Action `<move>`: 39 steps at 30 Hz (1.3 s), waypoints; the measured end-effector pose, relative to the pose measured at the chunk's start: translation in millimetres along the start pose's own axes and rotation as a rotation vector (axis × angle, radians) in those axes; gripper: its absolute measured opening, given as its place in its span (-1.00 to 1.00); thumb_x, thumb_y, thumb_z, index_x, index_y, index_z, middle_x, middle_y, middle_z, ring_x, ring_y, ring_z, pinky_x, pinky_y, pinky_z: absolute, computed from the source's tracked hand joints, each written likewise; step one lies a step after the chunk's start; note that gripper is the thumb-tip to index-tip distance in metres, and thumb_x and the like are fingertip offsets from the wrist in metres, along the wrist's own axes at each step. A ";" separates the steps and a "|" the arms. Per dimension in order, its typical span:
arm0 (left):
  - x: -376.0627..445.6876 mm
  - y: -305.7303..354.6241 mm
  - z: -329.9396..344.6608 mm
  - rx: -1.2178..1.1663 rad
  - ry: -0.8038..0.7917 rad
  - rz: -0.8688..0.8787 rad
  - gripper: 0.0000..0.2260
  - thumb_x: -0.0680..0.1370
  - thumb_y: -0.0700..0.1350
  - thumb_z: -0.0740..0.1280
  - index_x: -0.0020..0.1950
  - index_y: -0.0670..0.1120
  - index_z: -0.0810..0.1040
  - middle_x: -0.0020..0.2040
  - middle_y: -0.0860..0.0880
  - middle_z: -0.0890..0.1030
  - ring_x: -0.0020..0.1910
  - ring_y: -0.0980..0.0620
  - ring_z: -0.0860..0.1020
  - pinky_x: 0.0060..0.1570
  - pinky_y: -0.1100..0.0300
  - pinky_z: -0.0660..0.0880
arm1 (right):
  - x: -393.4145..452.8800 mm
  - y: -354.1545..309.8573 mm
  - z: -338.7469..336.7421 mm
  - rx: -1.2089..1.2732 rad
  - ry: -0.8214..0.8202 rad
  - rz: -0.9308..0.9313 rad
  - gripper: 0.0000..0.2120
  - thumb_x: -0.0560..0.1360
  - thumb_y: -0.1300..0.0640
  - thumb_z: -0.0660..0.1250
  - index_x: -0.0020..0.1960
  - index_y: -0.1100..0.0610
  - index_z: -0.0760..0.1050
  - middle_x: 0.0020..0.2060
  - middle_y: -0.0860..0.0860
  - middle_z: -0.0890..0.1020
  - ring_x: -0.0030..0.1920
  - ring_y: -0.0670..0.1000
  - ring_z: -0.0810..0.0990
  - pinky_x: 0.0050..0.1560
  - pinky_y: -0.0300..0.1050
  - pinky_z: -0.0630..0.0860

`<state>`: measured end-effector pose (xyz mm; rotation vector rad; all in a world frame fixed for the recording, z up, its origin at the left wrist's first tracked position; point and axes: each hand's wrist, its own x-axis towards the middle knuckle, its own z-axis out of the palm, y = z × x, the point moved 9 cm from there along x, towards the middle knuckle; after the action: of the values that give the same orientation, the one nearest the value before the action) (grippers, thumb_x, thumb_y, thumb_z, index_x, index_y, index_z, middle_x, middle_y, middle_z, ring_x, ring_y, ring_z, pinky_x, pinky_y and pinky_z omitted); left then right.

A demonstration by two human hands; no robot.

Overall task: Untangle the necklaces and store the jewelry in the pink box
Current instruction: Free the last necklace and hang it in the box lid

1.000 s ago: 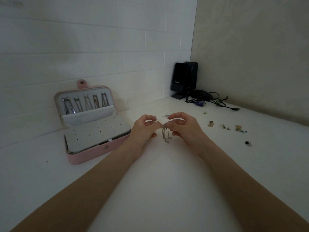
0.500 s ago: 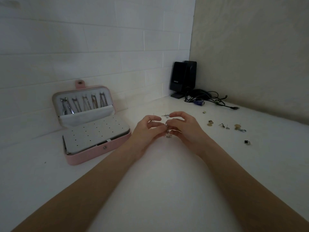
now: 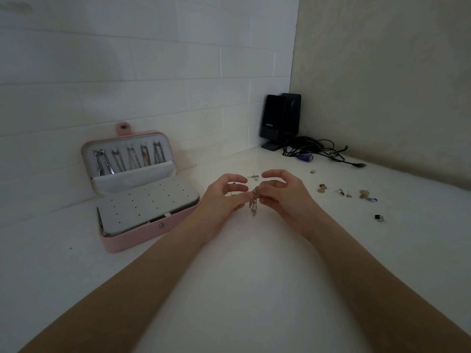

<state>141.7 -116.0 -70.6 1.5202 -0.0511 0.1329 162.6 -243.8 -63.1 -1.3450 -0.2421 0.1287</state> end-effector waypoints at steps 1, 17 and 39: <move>0.0 -0.8 0.1 -0.052 0.005 -0.019 -0.79 0.43 -0.33 0.40 -0.05 -0.06 0.53 -0.10 -0.02 0.56 -0.23 0.11 0.53 -0.20 0.33 0.46 | 0.0 -0.7 0.5 0.001 -0.001 -0.004 -0.73 0.43 0.44 0.32 0.08 0.23 0.43 -0.28 0.07 0.58 -0.31 -0.06 0.59 -0.24 -0.27 0.55; -2.7 1.8 0.4 -0.199 0.030 -0.034 -0.80 0.47 -0.42 0.30 -0.12 -0.12 0.53 -0.22 -0.03 0.54 -0.30 0.11 0.55 -0.22 0.32 0.49 | -2.2 5.8 19.0 -0.381 -0.129 -0.003 -0.78 0.41 0.44 0.29 -0.01 0.20 0.50 -0.25 0.05 0.60 -0.36 -0.09 0.48 -0.37 -0.37 0.40; -3.3 7.5 -5.2 -0.116 0.084 -0.045 -0.85 0.45 -0.38 0.35 -0.18 -0.14 0.53 -0.25 -0.05 0.57 -0.33 0.16 0.56 -0.22 0.43 0.50 | 0.6 -1.0 11.4 -0.224 -0.134 -0.009 -0.83 0.42 0.38 0.37 -0.08 0.14 0.55 -0.27 0.07 0.61 -0.28 -0.07 0.54 -0.23 -0.30 0.46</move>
<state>137.4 -110.7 -63.9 1.3971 0.0422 0.1551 160.3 -233.1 -59.8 -1.5597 -0.3846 0.1883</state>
